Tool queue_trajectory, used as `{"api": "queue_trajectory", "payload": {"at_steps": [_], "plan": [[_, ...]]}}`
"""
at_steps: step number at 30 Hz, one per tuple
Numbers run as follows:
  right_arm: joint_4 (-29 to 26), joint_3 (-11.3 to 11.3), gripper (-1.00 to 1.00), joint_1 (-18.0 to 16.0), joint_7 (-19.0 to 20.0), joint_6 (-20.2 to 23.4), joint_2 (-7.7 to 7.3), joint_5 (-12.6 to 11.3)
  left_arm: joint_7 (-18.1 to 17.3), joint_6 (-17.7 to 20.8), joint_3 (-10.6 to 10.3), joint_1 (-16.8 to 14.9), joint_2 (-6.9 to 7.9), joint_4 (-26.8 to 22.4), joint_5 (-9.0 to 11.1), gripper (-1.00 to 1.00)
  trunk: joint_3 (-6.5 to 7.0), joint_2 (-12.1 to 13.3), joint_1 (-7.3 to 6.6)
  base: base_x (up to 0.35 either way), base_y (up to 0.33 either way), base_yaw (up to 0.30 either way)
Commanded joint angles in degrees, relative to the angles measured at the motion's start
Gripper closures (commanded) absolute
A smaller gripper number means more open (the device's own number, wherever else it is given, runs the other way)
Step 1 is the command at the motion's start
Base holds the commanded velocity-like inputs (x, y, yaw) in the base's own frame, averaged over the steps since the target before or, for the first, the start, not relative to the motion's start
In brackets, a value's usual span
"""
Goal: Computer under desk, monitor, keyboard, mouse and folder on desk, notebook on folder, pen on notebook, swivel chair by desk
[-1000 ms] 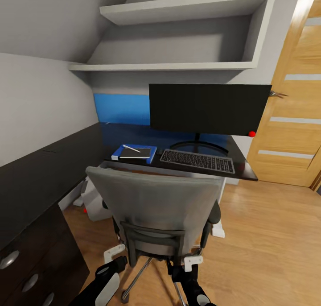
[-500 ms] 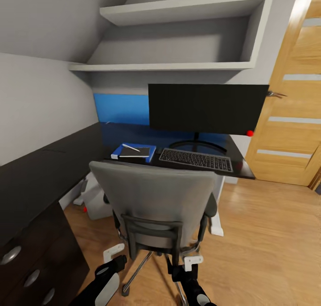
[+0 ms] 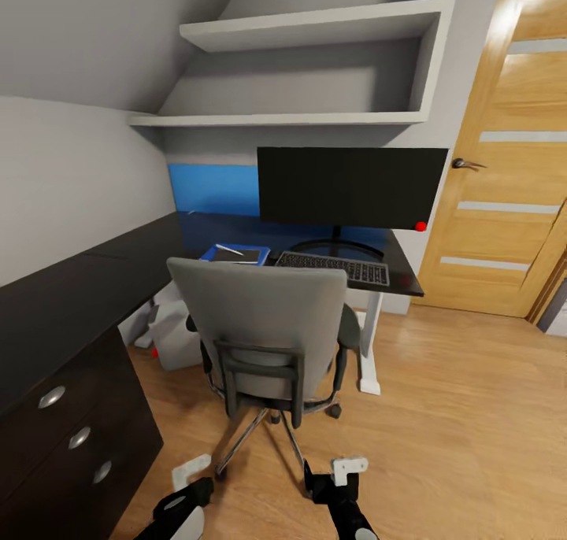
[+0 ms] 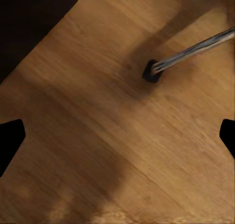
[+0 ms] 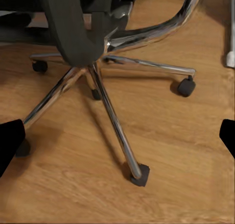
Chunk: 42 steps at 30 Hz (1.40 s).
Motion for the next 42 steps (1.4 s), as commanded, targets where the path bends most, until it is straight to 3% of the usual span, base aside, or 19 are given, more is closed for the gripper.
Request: {"api": "queue_trajectory", "payload": {"at_steps": [1,4,10,16,22,31,34,42], "plan": [[0.6,0.6,-1.0,-0.1,-0.5,-0.7,0.01,-0.1,0.4,-1.3,-0.6,-0.1,-0.01,1.7,0.4,-1.0,-0.04,0.0,-0.02,-0.106,-0.016,0.0],[2.2,0.6,-1.0,0.0,-0.5,-1.9,0.01,-0.1,0.3,-6.3,-0.6,-0.1,-0.09,6.5,0.5,-1.0,0.14,0.4,-0.24,-0.066,-0.01,0.0],[4.5,0.7,-1.0,0.0,-0.4,-2.7,0.09,-0.2,-0.2,-12.0,-0.6,-0.1,-0.15,14.4,0.6,-1.0,1.22,2.8,-1.56,-0.021,-0.003,0.0],[5.6,0.7,-1.0,0.1,-0.5,-2.8,0.14,-0.3,-6.5,-16.3,-0.4,-0.2,0.16,20.5,0.8,-1.0,2.3,5.2,-2.88,-0.003,0.0,0.0],[6.6,0.6,-1.0,0.2,-0.4,-2.9,0.03,-0.2,-10.5,-20.9,-0.4,-0.1,0.42,21.7,0.9,-1.0,3.37,7.6,-4.2,0.0,0.0,0.0],[8.6,0.6,-1.0,0.2,-0.5,-2.9,0.0,0.0,-11.1,-22.1,-0.4,0.0,0.5,21.9,0.8,-1.0,4.99,11.2,-6.17,0.0,0.0,0.0],[9.1,0.6,-1.0,0.2,-0.5,-2.9,-0.06,0.0,-11.0,-22.0,-0.4,0.0,1.47,21.9,0.9,-1.0,5.53,12.4,-6.83,0.0,0.0,0.0],[13.3,0.7,-1.0,0.4,-0.5,-2.7,0.32,-0.3,-10.7,-21.7,-0.4,0.0,1.68,22.0,0.9,-1.0,6.96,15.6,-8.59,0.0,0.0,0.0]]}}
